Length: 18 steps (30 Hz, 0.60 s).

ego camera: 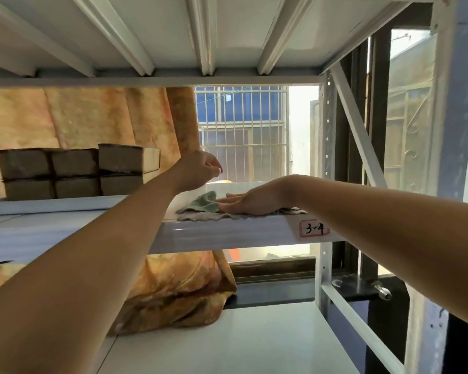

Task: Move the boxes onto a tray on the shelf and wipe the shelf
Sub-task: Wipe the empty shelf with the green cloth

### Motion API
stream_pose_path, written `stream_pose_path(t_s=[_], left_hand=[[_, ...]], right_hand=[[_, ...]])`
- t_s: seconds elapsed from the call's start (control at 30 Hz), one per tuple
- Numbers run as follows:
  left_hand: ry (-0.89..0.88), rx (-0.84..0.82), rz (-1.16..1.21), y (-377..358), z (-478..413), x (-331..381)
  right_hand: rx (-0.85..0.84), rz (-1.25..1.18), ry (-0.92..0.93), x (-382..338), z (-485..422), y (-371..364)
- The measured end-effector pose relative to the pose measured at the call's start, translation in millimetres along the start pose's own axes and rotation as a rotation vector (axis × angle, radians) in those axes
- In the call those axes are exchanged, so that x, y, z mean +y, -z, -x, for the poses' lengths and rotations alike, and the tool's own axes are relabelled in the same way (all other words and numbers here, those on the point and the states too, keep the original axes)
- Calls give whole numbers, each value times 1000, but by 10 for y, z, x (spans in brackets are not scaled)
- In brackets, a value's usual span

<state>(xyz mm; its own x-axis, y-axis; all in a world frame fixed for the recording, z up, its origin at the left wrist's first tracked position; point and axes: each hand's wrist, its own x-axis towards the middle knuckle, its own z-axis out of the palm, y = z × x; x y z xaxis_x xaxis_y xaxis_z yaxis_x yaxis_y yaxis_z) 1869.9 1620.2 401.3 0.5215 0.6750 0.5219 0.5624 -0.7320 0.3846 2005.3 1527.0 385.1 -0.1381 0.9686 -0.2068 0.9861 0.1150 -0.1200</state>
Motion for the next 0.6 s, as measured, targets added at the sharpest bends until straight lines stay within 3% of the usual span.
stream_pose_path(t_s=[0.07,0.2,0.37,0.6], left_hand=[[-12,-19,-58,8,-6,-6],[-6,-40,-145,28,-52,-51],[11,-4,-71,45,-149,-194],[-44,-20,-173,138,-396,-197]], right_hand=[[42,-15,75,-111,-37,-63],[313,12,285,-251,-257,-126],[139,-54,282,-232,-547,-20],[96,-35,145,-188,-1018,151]])
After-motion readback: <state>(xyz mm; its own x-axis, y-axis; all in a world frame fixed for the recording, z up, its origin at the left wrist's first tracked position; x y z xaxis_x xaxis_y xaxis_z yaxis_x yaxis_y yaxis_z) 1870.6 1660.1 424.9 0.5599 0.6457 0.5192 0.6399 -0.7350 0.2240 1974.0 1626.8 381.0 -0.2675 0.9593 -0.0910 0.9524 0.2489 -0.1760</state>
